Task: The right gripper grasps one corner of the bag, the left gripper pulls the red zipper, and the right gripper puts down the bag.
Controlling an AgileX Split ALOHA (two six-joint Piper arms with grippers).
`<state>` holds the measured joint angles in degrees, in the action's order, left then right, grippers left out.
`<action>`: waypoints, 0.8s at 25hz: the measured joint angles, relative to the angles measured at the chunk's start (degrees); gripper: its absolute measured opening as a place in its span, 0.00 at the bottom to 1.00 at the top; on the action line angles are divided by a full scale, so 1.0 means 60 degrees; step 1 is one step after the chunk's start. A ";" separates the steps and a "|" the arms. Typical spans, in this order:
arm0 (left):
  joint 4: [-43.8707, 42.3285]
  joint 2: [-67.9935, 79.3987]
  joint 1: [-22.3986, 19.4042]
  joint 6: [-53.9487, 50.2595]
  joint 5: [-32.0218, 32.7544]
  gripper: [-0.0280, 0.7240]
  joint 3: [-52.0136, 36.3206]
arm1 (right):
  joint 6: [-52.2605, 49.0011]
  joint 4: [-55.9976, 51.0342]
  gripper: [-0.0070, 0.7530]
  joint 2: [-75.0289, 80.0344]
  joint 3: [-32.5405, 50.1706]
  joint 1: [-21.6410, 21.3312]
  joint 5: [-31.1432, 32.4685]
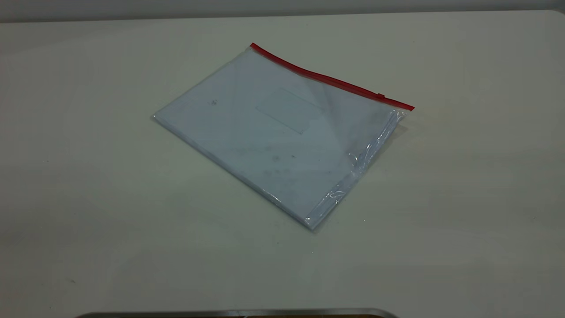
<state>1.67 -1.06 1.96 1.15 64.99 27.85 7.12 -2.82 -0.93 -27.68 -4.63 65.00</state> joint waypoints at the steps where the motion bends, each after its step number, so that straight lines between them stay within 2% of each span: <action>1: 0.0000 0.0000 0.0000 0.0000 0.0000 0.82 0.0000 | 0.0000 0.0000 0.73 0.0000 0.0000 0.0000 0.0000; 20: 0.0000 0.0000 0.0000 0.0000 0.0000 0.82 0.0000 | 0.0000 0.0000 0.64 0.0000 0.0000 0.0000 0.0000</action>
<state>1.67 -1.06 1.96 1.15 64.99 27.85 7.12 -2.82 -0.93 -27.68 -4.63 65.00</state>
